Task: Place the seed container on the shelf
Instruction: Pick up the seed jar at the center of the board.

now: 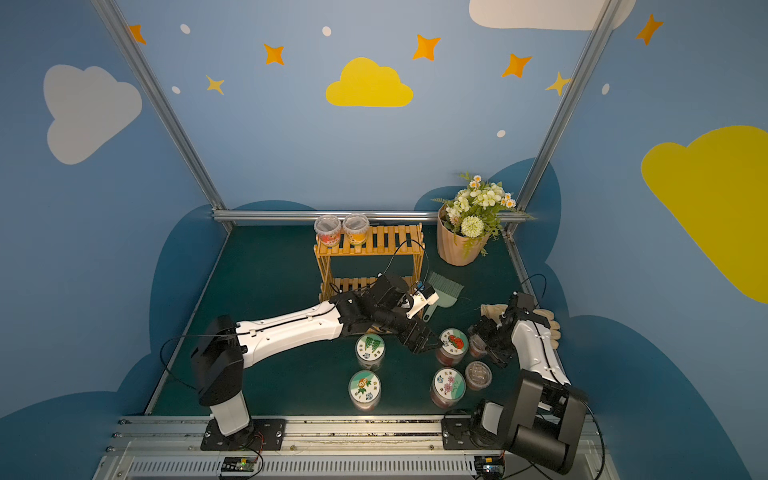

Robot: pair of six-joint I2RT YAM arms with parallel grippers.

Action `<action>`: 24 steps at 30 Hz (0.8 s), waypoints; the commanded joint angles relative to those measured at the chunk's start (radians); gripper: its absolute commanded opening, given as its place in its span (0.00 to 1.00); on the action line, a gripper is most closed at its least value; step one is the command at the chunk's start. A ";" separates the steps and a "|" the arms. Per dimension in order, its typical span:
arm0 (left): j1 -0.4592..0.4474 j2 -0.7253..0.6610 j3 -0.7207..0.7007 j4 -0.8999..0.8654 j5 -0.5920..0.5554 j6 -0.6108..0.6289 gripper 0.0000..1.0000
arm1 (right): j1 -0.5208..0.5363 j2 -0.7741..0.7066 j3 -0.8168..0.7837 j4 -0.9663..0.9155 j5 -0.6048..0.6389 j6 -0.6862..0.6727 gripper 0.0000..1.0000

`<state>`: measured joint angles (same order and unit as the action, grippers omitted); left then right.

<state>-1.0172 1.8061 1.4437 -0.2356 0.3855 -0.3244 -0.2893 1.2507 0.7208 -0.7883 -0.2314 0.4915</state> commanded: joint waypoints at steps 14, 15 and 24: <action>0.006 -0.028 0.004 -0.026 -0.007 0.010 1.00 | 0.017 -0.105 0.018 -0.051 0.030 0.029 0.76; 0.005 -0.028 0.006 -0.029 -0.007 0.010 1.00 | 0.016 -0.121 0.021 -0.056 0.030 0.031 0.75; 0.005 -0.045 0.005 -0.025 -0.017 0.005 1.00 | 0.010 -0.195 0.189 -0.198 0.010 -0.015 0.75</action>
<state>-1.0164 1.8042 1.4437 -0.2520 0.3725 -0.3244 -0.2771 1.0817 0.8318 -0.9085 -0.2047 0.5045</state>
